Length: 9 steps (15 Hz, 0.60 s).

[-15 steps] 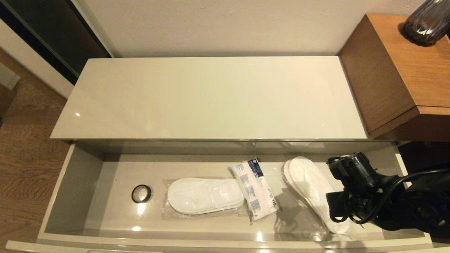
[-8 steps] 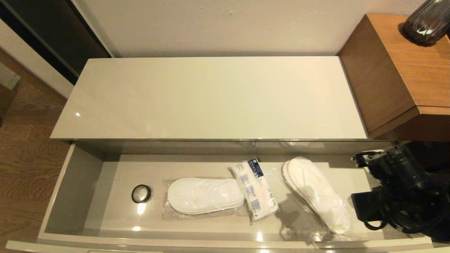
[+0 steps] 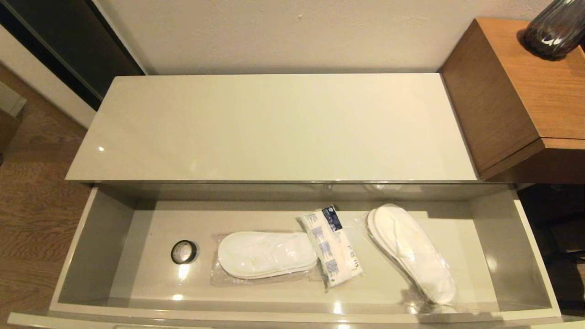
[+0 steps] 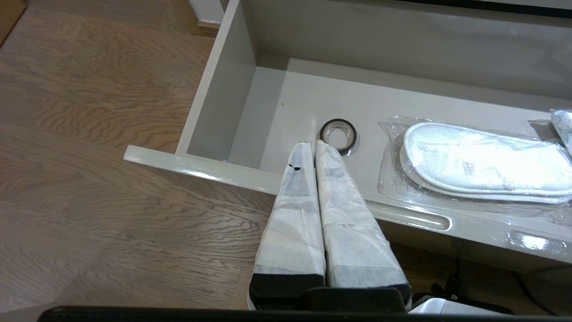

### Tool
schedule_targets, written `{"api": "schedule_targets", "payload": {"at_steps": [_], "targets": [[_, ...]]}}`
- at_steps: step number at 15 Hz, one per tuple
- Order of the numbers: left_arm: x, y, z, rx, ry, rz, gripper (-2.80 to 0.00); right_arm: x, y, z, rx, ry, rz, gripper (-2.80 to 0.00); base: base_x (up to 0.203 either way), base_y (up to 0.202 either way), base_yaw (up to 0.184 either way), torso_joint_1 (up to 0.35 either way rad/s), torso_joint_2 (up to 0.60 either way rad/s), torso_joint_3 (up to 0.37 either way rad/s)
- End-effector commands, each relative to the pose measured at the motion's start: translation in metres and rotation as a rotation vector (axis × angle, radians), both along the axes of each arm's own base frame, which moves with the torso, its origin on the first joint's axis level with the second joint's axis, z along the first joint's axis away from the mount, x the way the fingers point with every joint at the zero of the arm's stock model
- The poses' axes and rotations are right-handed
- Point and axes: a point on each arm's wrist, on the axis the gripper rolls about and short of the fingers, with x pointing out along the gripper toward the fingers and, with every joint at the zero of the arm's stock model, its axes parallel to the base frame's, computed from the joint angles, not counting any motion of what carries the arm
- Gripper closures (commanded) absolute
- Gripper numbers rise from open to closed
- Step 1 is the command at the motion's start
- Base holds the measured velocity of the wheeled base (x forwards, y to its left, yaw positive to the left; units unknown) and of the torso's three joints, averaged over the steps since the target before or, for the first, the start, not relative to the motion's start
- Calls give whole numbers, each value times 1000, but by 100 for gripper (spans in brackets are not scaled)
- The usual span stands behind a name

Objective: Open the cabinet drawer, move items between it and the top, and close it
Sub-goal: Close the drawer

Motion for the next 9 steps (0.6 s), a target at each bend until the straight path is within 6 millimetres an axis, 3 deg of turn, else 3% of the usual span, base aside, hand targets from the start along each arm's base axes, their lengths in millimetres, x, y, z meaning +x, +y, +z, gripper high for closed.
{"api": "schedule_targets", "payload": {"at_steps": [1,3,7,9], "targets": [[-3,-1,-1,7,-38,1,0,-39,-18,-4,25,-49,-5,0,0,0,0,0,0,0],[-3,-1,-1,7,-37,1,0,-60,-28,-9,29,-36,-13,0,0,0,0,0,0,0],[-3,-1,-1,7,-38,1,0,-112,-48,8,134,40,59,0,0,0,0,0,0,0],[-3,-1,-1,7,-37,1,0,-120,-50,0,150,81,71,0,0,0,0,0,0,0]]}}
